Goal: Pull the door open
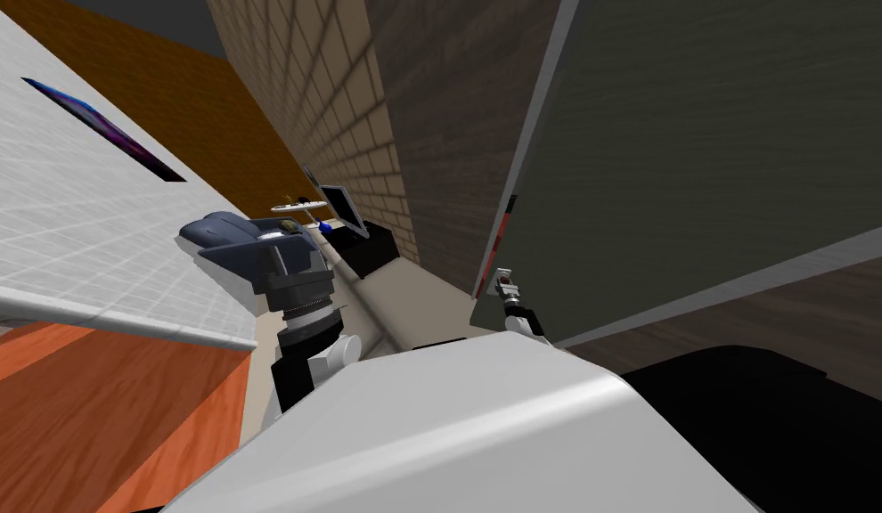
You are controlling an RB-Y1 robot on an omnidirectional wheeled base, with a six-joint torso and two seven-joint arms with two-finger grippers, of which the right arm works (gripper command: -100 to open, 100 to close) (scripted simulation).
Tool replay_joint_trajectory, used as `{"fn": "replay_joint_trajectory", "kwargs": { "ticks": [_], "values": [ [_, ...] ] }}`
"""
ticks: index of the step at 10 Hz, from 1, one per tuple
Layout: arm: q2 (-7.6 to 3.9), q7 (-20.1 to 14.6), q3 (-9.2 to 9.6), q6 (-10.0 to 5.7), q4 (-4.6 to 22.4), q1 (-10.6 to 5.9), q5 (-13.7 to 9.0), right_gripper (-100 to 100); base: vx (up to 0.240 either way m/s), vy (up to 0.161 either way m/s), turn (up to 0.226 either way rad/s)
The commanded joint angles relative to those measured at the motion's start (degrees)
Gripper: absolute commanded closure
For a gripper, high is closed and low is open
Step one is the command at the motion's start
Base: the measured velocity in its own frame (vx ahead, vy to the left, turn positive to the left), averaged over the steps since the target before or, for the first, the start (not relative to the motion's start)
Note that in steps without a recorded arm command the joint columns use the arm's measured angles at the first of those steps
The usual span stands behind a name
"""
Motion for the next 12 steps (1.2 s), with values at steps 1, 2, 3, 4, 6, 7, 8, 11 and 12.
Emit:
{"fn": "replay_joint_trajectory", "kwargs": {
  "ticks": [1,2,3,4,6,7,8,11,12],
  "values": [
    [-0.83,-0.9,0.69,-0.28,-0.1,0.18,0.3,100,-0.173,-0.027,0.146],
    [-1.25,-1.4,1.03,-0.42,-0.2,0.26,0.4,100,-0.281,-0.026,0.161],
    [-1.94,-2.2,1.61,-0.65,-0.3,0.41,0.6,100,-0.287,-0.016,0.156],
    [-2.43,-2.7,2.01,-0.82,-0.4,0.52,0.8,100,-0.234,-0.003,0.139],
    [-3.4,-3.8,2.81,-1.14,-0.5,0.72,1.1,100,-0.199,-0.04,0.114],
    [-3.84,-4.3,3.17,-1.29,-0.6,0.82,1.2,100,-0.198,-0.017,0.109],
    [-4.22,-4.8,3.49,-1.42,-0.6,0.9,1.3,100,-0.207,-0.033,0.096],
    [-5.1,-5.7,4.35,-1.74,-0.7,1.29,1.6,100,-0.14,-0.022,0.083],
    [-5.5,-6.2,4.68,-1.95,-0.8,1.44,1.8,100,-0.205,-0.062,0.146]
  ]
}}
